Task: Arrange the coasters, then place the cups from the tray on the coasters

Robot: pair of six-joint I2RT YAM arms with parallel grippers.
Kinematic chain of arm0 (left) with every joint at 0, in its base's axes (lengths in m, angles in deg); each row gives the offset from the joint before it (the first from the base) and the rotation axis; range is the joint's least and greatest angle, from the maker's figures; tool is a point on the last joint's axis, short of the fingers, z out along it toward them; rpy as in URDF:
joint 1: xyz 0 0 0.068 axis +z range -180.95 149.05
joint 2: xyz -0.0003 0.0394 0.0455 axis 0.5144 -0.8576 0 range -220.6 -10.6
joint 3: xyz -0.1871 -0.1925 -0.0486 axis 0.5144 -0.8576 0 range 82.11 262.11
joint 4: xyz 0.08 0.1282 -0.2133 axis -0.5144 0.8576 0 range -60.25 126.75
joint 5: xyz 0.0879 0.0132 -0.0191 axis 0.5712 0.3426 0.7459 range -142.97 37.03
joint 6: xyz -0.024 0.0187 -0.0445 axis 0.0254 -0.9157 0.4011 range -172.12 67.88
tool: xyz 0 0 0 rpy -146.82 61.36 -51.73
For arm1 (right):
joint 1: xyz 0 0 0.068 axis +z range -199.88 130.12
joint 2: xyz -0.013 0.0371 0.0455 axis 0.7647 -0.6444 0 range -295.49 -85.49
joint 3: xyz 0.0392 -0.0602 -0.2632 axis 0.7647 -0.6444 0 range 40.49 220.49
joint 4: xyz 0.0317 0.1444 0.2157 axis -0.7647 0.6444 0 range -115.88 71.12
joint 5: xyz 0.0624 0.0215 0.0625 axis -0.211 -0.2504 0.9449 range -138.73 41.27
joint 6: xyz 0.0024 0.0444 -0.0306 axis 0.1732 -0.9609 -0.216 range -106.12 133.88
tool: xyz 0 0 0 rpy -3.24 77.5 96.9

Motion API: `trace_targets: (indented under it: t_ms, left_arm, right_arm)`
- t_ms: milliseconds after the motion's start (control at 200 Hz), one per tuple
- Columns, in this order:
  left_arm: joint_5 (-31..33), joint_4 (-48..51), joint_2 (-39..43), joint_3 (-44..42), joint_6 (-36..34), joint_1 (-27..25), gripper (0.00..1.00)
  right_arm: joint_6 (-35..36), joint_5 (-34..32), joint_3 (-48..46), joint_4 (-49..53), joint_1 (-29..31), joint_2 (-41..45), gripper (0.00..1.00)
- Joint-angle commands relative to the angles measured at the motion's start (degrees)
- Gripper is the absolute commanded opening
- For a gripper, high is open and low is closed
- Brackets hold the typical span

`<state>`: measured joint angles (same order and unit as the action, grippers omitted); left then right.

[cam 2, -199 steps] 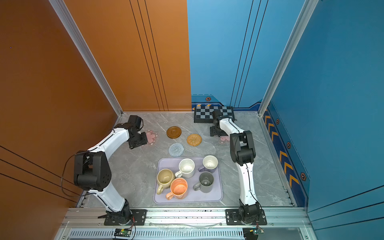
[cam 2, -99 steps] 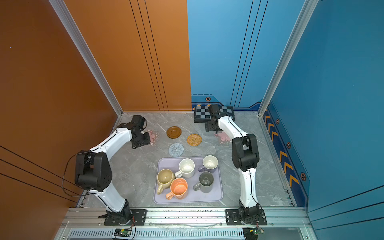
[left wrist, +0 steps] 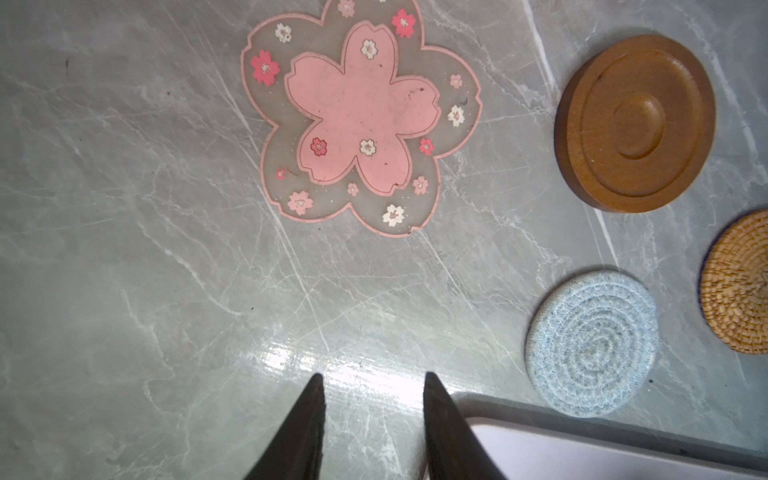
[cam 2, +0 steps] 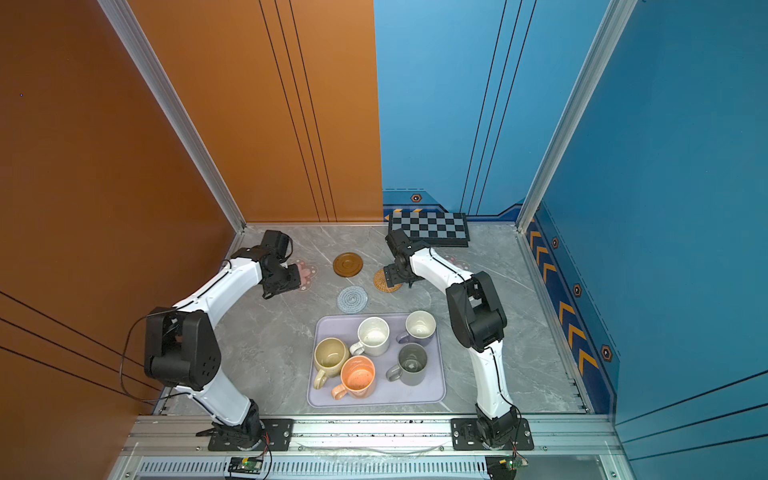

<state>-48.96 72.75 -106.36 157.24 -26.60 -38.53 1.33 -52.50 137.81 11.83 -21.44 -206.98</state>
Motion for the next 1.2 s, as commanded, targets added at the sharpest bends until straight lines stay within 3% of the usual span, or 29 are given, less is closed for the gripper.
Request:
trace_targets:
  t_ms: [0,340,566,706,1196]
  left_arm:
    - [0.2,0.1,2.3,-1.3,0.0,-0.3,0.40]
    - [-1.1,-3.0,4.6,-4.0,-0.2,-0.2,0.40]
    - [-2.3,-4.6,4.2,-5.1,-0.2,-0.1,0.40]
    - [-3.1,-5.2,3.9,-5.5,-0.3,0.0,0.40]
    - [-4.8,-6.5,3.3,-7.2,-0.2,0.2,0.40]
  right_arm:
    - [-2.5,1.0,0.4,-1.4,0.6,-0.2,0.85]
    - [-7.7,2.4,2.3,-2.7,2.0,-3.7,0.70]
    - [-10.3,3.2,4.5,-2.8,2.9,-6.3,0.41]
    - [-11.3,3.2,5.2,-2.9,3.3,-7.7,0.31]
    - [-12.1,0.3,6.4,-2.8,2.7,-9.9,0.27]
